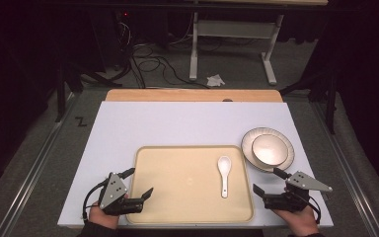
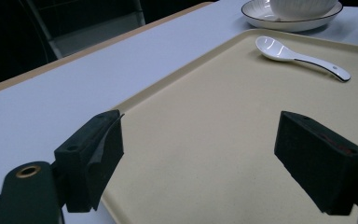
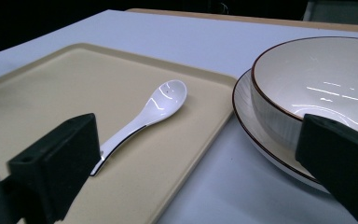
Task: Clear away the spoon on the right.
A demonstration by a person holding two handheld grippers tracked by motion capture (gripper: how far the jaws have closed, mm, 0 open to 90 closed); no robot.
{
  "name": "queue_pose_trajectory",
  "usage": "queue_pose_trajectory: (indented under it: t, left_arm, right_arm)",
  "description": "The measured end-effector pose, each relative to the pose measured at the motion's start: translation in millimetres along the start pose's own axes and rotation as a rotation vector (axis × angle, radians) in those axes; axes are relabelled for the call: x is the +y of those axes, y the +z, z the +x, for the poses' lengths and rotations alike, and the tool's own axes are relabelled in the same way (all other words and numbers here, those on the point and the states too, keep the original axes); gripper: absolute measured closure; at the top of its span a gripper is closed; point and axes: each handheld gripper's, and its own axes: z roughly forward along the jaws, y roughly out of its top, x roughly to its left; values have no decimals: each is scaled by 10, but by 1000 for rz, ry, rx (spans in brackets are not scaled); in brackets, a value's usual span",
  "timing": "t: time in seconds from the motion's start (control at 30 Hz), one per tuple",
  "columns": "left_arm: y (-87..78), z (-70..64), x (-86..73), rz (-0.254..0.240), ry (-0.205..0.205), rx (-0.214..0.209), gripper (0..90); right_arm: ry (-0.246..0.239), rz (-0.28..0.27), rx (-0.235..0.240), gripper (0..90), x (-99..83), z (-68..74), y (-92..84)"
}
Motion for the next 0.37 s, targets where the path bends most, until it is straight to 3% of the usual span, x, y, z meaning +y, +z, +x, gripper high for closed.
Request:
queue_pose_trajectory:
  t: [0.37]
  left_arm:
    - [-5, 3, -1, 1, -2, 2, 159]
  right_arm:
    - [4, 5, 11, 8, -18, -15, 20]
